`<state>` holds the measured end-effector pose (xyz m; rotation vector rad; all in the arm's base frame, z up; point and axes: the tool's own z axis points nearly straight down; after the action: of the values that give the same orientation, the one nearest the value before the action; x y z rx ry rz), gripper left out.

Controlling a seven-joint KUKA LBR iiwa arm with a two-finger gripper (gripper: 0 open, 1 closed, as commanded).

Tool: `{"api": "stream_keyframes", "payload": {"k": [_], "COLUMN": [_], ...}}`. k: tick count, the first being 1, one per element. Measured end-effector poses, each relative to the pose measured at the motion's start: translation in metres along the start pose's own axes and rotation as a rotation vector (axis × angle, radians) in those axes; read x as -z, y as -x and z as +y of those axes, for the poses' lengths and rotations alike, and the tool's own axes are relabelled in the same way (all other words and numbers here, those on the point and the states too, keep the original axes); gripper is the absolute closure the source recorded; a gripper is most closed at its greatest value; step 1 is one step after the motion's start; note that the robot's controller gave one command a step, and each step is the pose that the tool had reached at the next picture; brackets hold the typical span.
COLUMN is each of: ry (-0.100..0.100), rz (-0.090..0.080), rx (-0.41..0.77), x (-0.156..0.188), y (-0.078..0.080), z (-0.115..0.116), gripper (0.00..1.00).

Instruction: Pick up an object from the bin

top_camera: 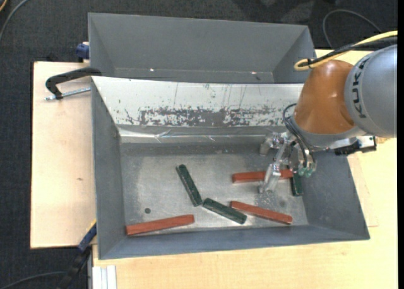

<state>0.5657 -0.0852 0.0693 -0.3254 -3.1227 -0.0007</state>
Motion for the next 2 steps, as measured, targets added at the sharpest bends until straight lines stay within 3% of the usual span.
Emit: {"api": "stream_keyframes", "payload": {"k": [1,2], "ry": [0.0,0.0], "rz": [-0.003,-0.003], "rx": [0.0,0.001], "x": [0.0009,0.0011], "y": [0.0008,0.0009], "z": [0.0008,0.0009], "gripper": [0.0,1.0]}}
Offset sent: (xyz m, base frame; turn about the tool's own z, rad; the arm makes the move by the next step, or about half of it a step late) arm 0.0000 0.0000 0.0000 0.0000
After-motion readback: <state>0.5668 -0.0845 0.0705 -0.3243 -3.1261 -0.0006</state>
